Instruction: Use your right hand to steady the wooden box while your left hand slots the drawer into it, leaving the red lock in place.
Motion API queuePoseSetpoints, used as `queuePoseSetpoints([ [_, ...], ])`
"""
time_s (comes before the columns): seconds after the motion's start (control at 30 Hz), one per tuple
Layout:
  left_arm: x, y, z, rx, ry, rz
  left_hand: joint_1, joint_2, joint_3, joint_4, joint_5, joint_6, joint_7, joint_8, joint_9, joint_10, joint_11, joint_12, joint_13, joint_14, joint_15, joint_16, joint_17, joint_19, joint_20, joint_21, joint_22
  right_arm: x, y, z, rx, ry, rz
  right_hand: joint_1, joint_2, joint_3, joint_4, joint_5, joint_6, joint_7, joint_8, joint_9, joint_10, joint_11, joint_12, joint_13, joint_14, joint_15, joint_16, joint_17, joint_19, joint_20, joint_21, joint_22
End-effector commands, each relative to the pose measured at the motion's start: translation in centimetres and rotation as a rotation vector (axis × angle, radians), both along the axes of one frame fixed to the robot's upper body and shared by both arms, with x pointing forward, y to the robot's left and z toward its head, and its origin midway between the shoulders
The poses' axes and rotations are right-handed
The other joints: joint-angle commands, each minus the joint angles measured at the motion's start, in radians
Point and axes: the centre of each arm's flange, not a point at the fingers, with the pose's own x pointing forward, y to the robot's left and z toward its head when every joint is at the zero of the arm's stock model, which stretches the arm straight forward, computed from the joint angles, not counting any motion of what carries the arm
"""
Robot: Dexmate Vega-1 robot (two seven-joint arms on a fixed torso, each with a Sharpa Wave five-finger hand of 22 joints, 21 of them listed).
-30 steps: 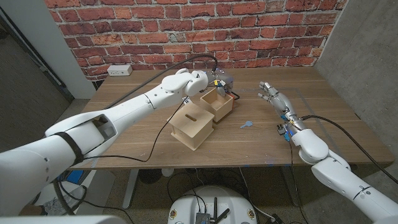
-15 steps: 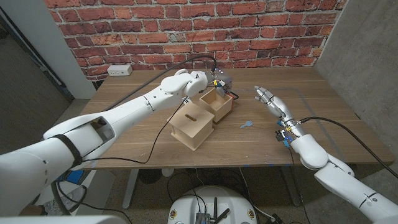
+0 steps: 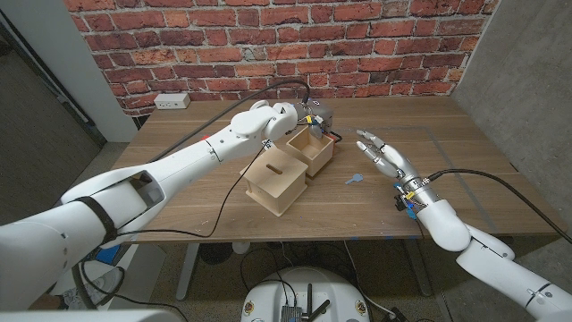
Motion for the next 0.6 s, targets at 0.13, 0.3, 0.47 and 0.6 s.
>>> queuePoseSetpoints([
  [0.13,-0.2,0.2,0.0,-0.013,0.001,0.005,0.039,0.050,-0.005,-0.001,0.006,0.030,0.023,0.005,0.015,0.008,-0.004,-0.004,0.004,0.029,-0.070,0.005,0.005,0.003,-0.156,-0.003,0.003,-1.6,1.2,-0.4,-0.154,-0.113,-0.092,0.006,0.009,-0.001,0.006,0.007,0.008,-0.001,0.006,0.006,0.008,0.001,0.004,0.006,0.012,0.001,0.007,0.002,0.007,-0.002,0.003,0.006],
  [0.3,-0.2,0.2,-0.1,-0.017,0.015,0.010,0.039,0.051,-0.006,0.000,0.006,0.031,0.021,0.005,0.015,0.009,-0.004,-0.004,0.004,0.031,-0.070,0.006,0.006,0.003,-0.156,-0.003,0.003,-2.2,1.7,-0.3,-0.220,-0.145,-0.118,0.006,0.009,-0.001,0.006,0.007,0.008,-0.001,0.006,0.006,0.008,0.001,0.004,0.006,0.012,0.001,0.007,0.002,0.007,-0.002,0.003,0.006],
  [0.47,-0.3,0.1,-0.3,-0.019,0.017,0.009,0.039,0.051,-0.008,0.000,0.006,0.033,0.020,0.005,0.015,0.009,-0.004,-0.004,0.004,0.033,-0.070,0.006,0.006,0.003,-0.155,-0.003,0.003,-2.6,2.2,-0.2,-0.299,-0.167,-0.142,0.006,0.009,-0.001,0.006,0.007,0.008,-0.001,0.006,0.006,0.008,0.001,0.004,0.006,0.012,0.001,0.007,0.002,0.007,-0.002,0.003,0.006],
  [0.6,-0.4,0.1,-0.3,-0.025,0.017,0.004,0.039,0.050,-0.009,0.000,0.006,0.033,0.021,0.005,0.015,0.009,-0.004,-0.004,0.004,0.033,-0.070,0.006,0.006,0.003,-0.155,-0.002,0.003,-2.8,2.7,-0.1,-0.370,-0.183,-0.157,0.006,0.009,-0.001,0.006,0.007,0.008,-0.001,0.006,0.006,0.008,0.001,0.004,0.006,0.012,0.001,0.007,0.002,0.007,-0.002,0.003,0.006],
])
